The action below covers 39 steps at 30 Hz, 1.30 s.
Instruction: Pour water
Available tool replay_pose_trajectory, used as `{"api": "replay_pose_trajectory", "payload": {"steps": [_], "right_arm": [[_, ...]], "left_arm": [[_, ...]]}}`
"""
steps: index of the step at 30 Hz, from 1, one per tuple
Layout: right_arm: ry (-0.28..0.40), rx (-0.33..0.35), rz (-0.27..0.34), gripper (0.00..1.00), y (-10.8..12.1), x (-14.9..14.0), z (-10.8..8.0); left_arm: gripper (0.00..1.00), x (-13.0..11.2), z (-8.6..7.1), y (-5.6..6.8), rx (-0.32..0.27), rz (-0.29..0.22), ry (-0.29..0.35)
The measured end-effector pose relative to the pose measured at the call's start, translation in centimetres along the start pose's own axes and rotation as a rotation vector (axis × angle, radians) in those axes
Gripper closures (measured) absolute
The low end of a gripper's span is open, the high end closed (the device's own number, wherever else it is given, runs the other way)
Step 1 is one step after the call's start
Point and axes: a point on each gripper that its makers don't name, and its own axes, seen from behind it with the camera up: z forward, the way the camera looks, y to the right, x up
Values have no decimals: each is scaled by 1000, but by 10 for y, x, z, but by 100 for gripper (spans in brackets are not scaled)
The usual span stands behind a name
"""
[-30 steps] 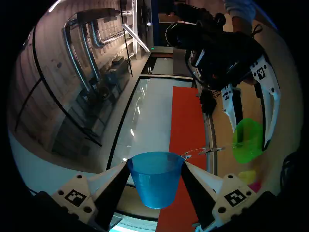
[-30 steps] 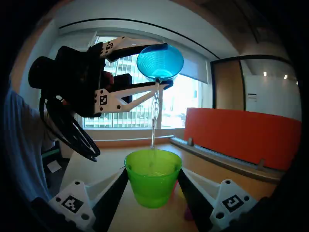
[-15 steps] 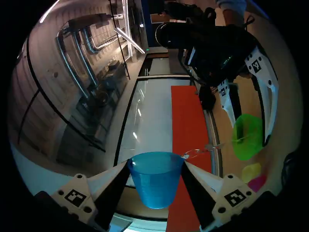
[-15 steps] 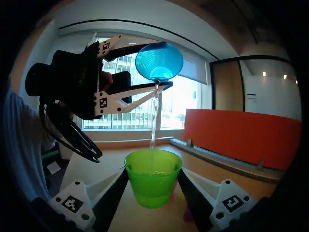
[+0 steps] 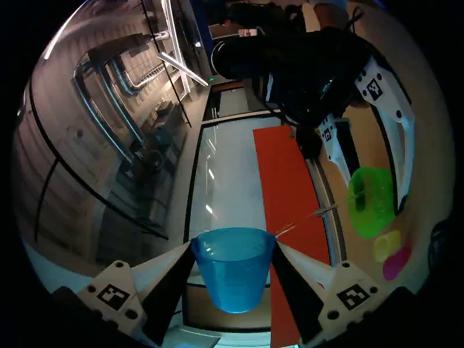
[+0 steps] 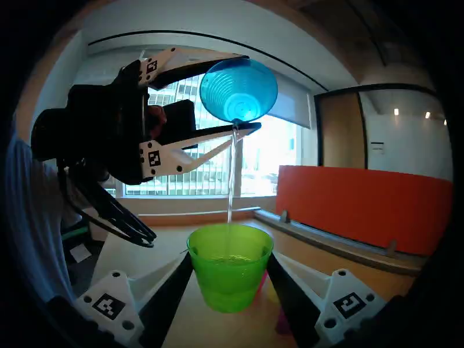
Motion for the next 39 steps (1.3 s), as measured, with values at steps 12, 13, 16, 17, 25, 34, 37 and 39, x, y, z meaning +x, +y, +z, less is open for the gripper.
{"api": "replay_pose_trajectory", "payload": {"steps": [12, 13, 16, 17, 25, 34, 37, 39], "right_arm": [[9, -1, 4, 12, 1, 2, 0], [10, -1, 4, 12, 1, 2, 0], [11, 0, 5, 12, 1, 3, -1], [12, 0, 6, 12, 1, 3, -1], [17, -4, 9, 13, 2, 4, -1], [24, -9, 10, 12, 5, 4, -2], [27, -11, 11, 12, 6, 5, -3], [29, -13, 12, 12, 7, 5, -4]], "left_arm": [[12, 5, 2, 1, 2, 97, 6], [12, 5, 2, 1, 2, 97, 6], [12, 6, 2, 1, 2, 90, 8], [12, 6, 2, 1, 2, 86, 8], [11, 0, 4, 1, -3, -33, -3], [12, -12, 10, 11, -44, -352, -23], [12, -16, 11, 13, -51, -454, -27], [12, -19, 12, 14, -52, -523, -28]]}}
